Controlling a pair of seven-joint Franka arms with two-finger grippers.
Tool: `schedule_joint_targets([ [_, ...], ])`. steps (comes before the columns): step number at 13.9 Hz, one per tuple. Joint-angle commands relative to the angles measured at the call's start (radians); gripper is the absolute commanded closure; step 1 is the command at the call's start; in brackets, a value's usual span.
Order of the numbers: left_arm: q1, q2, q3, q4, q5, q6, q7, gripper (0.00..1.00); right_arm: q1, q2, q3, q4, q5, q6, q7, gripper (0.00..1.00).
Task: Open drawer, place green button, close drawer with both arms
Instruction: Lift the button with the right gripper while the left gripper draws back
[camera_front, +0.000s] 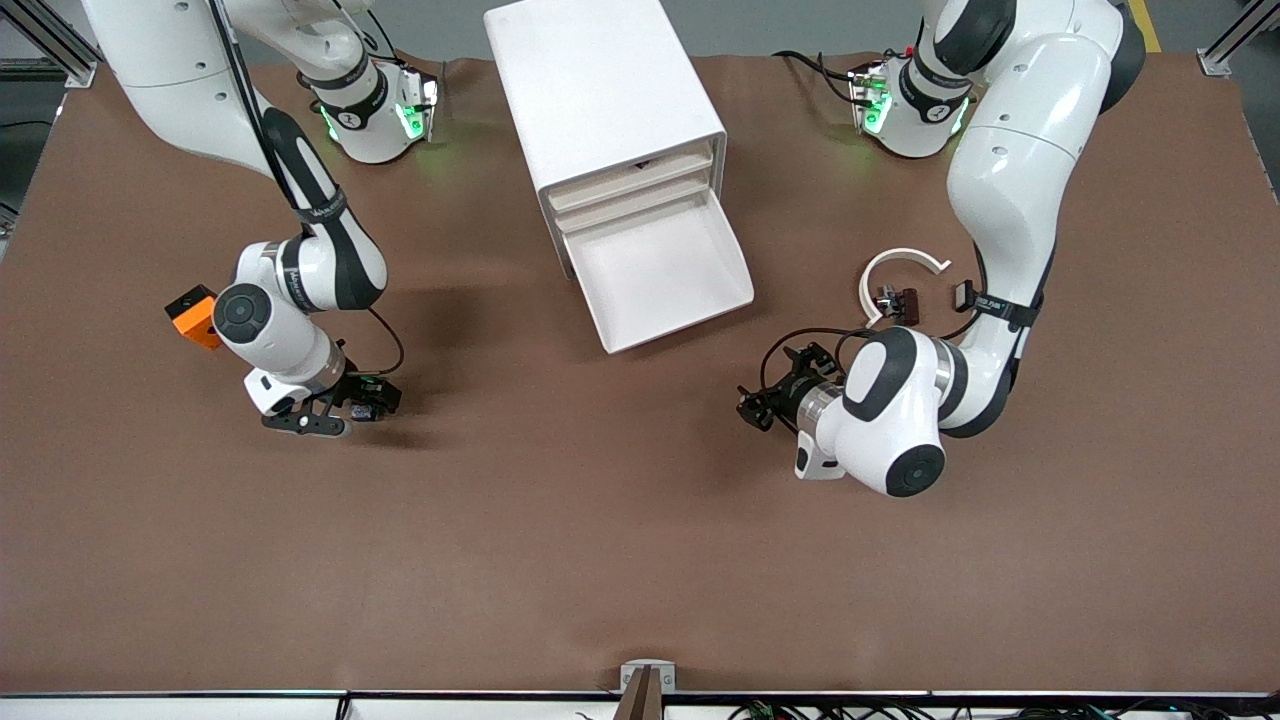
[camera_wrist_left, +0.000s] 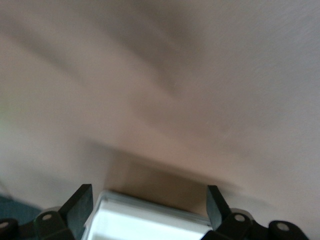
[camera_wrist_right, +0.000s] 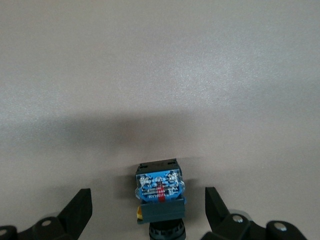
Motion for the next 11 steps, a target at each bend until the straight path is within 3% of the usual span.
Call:
schedule_joint_targets([
  [1,-0.014,-0.035,0.005,-0.035,0.068,0.099,0.075,0.00,-0.007,0.019,-0.002,0.020,0.004,-0.004,-0.014,0.00],
  [4,-0.014,-0.041,0.004,-0.035,0.179,0.201,0.087,0.00,-0.010,0.030,-0.003,0.025,0.004,-0.004,-0.016,0.01],
  [6,-0.014,-0.053,0.004,-0.032,0.207,0.216,0.087,0.00,-0.008,0.036,-0.002,0.026,0.004,-0.004,-0.016,0.19],
  [7,-0.011,-0.055,0.004,-0.031,0.207,0.220,0.087,0.00,-0.008,0.038,-0.002,0.028,0.004,-0.005,-0.016,0.33],
  [10,-0.009,-0.066,0.005,-0.031,0.209,0.255,0.069,0.00,-0.002,0.036,-0.002,0.034,0.005,-0.008,-0.004,1.00],
  [11,-0.009,-0.078,0.008,-0.031,0.216,0.260,0.067,0.00,-0.002,0.036,-0.002,0.035,0.007,-0.008,-0.001,1.00],
])
